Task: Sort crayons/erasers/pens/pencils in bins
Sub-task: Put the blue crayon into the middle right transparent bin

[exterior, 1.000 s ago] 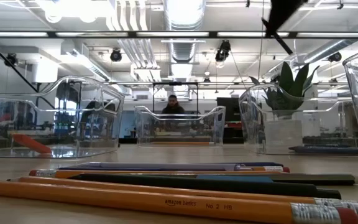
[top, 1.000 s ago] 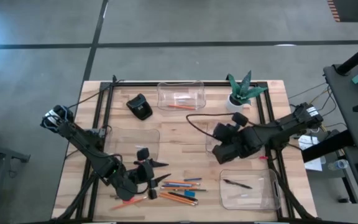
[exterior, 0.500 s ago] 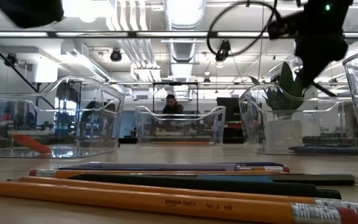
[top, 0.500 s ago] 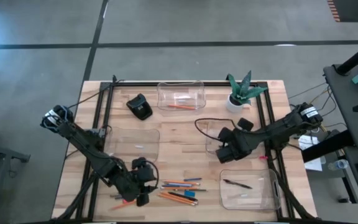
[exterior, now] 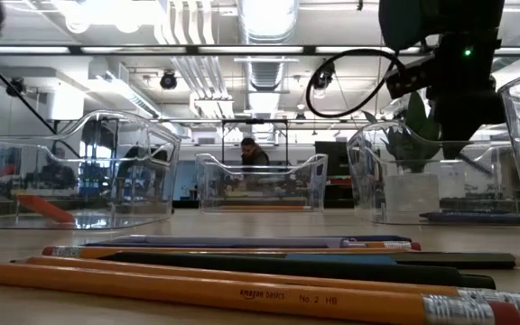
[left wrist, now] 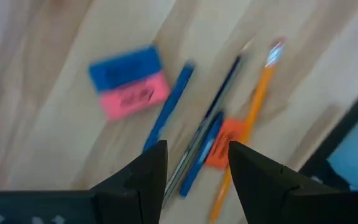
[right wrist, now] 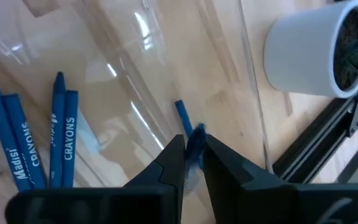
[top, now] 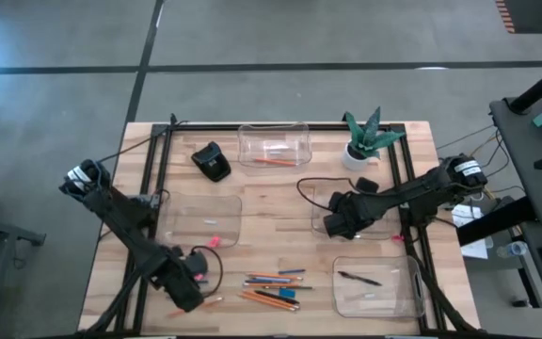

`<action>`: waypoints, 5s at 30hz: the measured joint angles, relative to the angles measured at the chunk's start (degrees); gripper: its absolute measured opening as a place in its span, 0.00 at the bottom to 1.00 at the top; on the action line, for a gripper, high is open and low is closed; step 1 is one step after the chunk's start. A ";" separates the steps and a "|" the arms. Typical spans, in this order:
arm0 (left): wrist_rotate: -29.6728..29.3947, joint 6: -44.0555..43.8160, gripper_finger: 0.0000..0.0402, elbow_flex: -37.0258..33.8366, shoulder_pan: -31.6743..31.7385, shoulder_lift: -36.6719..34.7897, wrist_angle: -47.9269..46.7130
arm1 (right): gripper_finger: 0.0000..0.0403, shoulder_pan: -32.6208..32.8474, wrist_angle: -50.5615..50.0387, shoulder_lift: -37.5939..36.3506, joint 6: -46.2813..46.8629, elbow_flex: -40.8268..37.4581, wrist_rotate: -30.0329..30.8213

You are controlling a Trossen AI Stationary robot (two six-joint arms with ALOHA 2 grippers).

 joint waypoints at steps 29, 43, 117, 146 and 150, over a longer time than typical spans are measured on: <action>1.13 9.36 0.39 -5.20 -2.56 10.31 3.52 | 0.14 0.11 -0.57 0.00 -6.69 16.04 -0.45; 2.62 8.81 0.03 -5.47 -2.10 14.00 5.91 | 0.14 0.17 -0.28 0.00 -10.40 25.64 0.02; -47.71 79.14 0.03 -1.75 11.49 -1.07 67.58 | 0.30 9.77 74.72 9.75 -44.18 22.32 -7.96; -48.00 79.30 0.12 -1.94 11.54 -1.07 70.03 | 0.02 9.73 68.85 5.79 -43.22 20.33 -7.48; -48.13 79.30 0.23 -1.95 11.69 -1.07 70.28 | 0.02 9.32 64.09 3.91 -42.36 20.24 -5.15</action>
